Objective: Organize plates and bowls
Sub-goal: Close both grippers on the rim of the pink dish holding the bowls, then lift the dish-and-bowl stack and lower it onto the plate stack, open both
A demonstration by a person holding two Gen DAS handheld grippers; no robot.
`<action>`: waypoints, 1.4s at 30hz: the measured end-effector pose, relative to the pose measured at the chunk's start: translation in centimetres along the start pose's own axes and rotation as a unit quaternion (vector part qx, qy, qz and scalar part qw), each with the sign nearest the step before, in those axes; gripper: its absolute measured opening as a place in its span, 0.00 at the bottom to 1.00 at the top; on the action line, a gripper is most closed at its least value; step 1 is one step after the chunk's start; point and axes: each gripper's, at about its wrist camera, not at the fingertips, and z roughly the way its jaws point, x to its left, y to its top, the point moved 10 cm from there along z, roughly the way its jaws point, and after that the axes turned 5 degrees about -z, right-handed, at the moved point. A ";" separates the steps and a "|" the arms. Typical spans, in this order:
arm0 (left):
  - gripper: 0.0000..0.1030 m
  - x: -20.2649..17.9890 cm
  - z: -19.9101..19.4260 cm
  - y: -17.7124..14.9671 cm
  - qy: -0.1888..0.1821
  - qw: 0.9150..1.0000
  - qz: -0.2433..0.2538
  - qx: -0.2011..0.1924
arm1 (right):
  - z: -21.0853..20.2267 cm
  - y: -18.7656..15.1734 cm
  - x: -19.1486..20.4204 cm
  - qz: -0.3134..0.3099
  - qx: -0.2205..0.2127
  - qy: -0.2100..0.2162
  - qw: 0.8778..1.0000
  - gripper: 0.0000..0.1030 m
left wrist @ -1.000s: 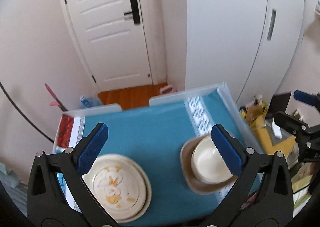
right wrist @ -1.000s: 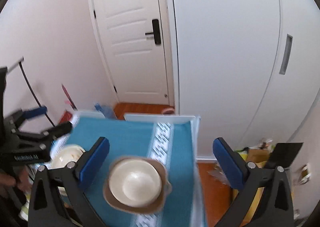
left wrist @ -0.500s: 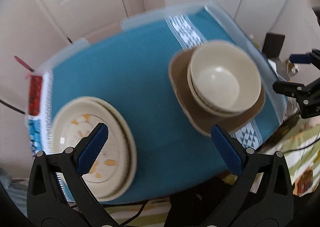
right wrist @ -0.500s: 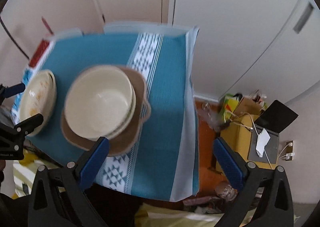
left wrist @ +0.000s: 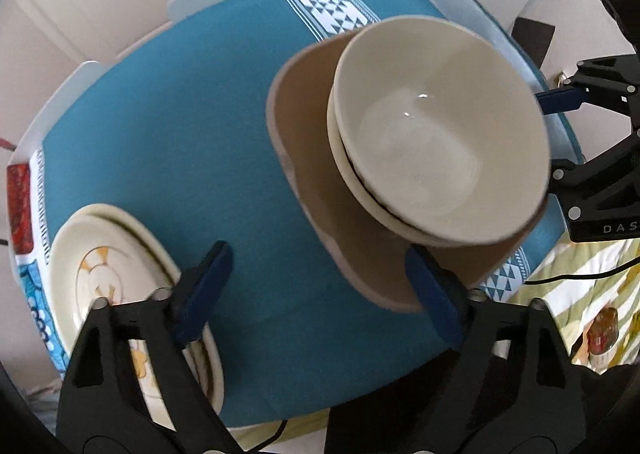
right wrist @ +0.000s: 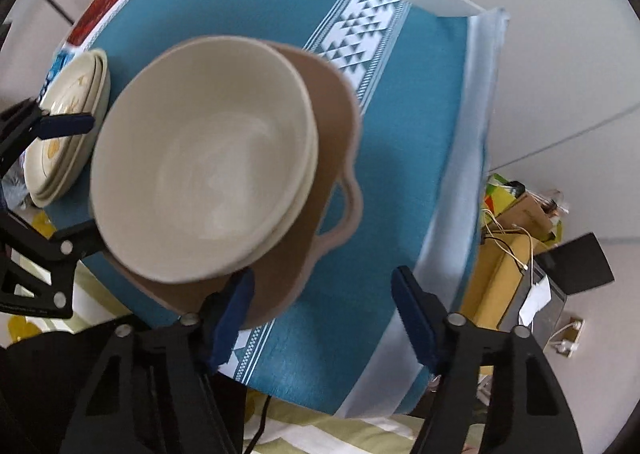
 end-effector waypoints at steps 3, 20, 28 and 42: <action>0.56 -0.3 1.1 0.2 -0.013 1.000 -0.004 0.011 | 0.9 0.2 0.1 -0.004 -0.001 0.010 1.000 0.49; 0.14 -2.3 1.5 -0.5 -0.026 0.999 0.017 -0.029 | 1.0 -0.4 1.6 -0.019 -0.100 0.029 0.994 0.13; 0.14 -1.8 0.2 -0.6 -0.014 0.998 0.008 -0.059 | 0.0 0.8 1.1 -0.028 -0.131 0.019 0.991 0.13; 0.14 1.8 -9.8 -3.0 0.017 0.993 -0.037 -0.111 | -8.8 4.9 6.1 -0.065 -0.173 -0.001 0.983 0.13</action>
